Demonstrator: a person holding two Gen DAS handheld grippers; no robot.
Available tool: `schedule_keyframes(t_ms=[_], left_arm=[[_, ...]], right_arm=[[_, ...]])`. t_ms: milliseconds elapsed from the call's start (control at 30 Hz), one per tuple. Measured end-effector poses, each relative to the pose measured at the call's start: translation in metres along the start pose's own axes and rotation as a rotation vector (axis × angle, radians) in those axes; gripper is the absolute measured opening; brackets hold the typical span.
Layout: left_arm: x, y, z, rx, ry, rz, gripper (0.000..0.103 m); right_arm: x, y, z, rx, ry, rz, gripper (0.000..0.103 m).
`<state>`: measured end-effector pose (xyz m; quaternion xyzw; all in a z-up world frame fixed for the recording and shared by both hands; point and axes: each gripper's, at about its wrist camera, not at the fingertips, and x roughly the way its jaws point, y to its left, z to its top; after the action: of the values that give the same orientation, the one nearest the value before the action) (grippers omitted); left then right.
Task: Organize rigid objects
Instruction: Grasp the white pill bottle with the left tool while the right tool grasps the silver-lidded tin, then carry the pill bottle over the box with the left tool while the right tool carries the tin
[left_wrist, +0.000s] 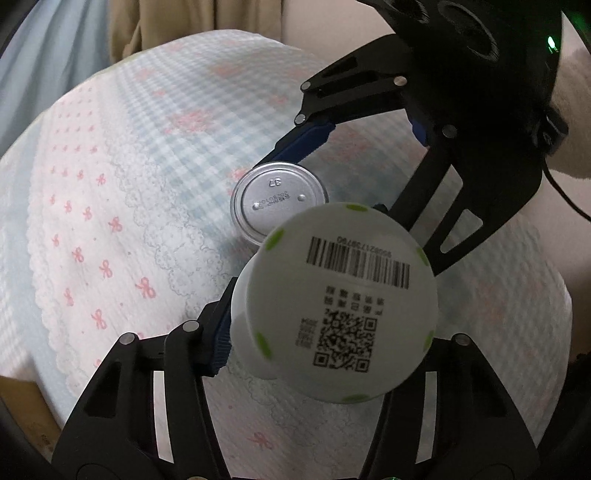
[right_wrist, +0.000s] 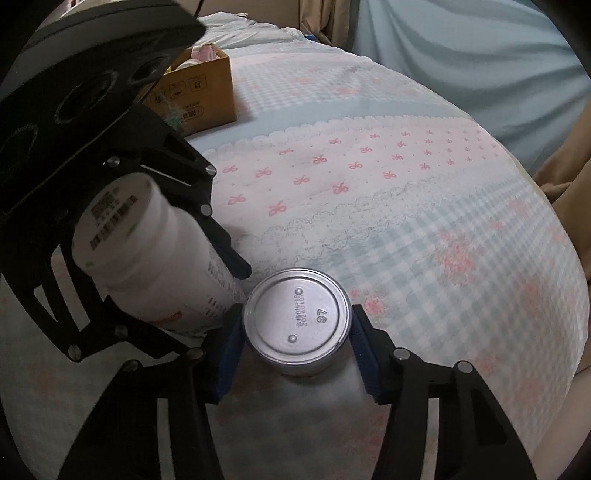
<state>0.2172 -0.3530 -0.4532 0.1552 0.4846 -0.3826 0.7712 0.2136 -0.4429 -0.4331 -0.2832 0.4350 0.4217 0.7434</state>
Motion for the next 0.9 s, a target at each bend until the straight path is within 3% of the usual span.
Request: schedule_keyframes(t_ms=[300, 533, 900], left_arm=[[-0.015, 0.003, -0.004, -0.075, -0.005, -0.019, 0.048], [-0.043, 0.016, -0.005, -0.141, -0.027, -0.011, 0.048], [-0.158, 0.034, 0.006, -0.269, -0.144, 0.031, 0.048]], right_arm=[[0.000, -0.001, 0.009, 0.061, 0.036, -0.041, 0.050], [-0.026, 0.001, 0.021, 0.131, 0.025, -0.081, 0.050], [-0.117, 0.030, 0.076, 0.204, -0.021, -0.205, 0.050]])
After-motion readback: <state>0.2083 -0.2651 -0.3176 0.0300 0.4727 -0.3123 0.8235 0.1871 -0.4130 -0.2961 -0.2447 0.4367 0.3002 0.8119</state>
